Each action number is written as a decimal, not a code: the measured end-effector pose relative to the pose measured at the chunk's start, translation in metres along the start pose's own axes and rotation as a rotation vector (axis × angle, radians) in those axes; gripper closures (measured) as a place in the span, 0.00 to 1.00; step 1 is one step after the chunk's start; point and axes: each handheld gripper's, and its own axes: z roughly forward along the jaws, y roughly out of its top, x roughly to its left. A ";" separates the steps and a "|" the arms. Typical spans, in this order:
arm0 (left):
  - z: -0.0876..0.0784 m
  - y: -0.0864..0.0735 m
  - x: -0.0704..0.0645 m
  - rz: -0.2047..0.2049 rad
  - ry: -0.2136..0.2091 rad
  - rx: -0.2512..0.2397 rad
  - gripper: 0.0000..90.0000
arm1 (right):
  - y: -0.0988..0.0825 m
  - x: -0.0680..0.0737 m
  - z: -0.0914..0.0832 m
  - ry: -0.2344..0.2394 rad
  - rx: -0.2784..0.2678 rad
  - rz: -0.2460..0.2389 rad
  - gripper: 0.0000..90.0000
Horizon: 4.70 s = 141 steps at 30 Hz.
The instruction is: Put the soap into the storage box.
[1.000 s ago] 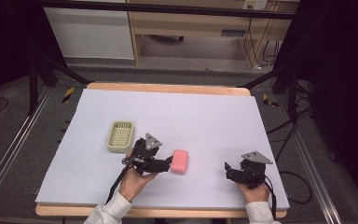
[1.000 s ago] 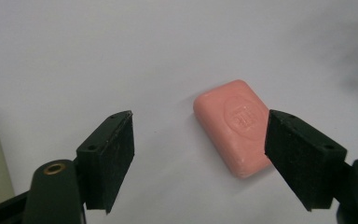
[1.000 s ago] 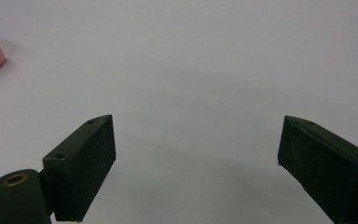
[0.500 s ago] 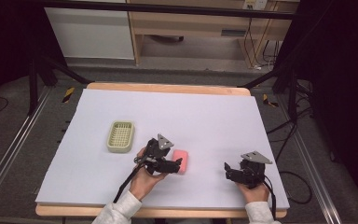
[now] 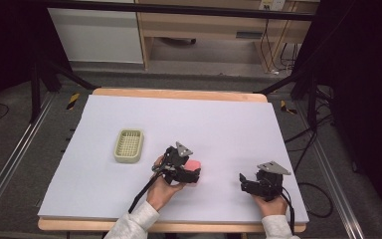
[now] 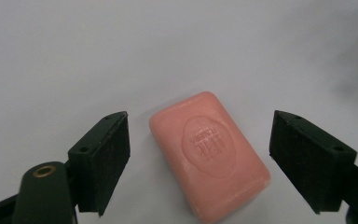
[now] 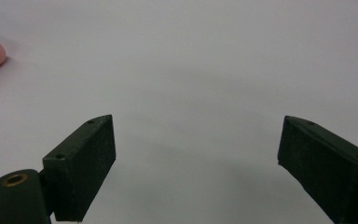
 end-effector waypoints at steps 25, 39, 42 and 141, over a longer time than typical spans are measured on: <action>0.028 0.001 -0.007 -0.023 0.004 0.058 0.19 | 0.000 0.000 0.000 0.006 0.004 0.001 0.13; 0.037 -0.002 -0.009 -0.036 0.034 0.109 0.21 | 0.000 0.001 0.001 0.007 0.012 -0.001 0.12; 0.039 -0.002 -0.008 -0.042 0.039 0.118 0.21 | 0.000 0.001 0.001 0.009 0.013 -0.003 0.12; -0.063 -0.019 0.078 -0.076 0.033 0.091 0.41 | -0.001 0.000 0.002 0.016 0.024 -0.005 0.12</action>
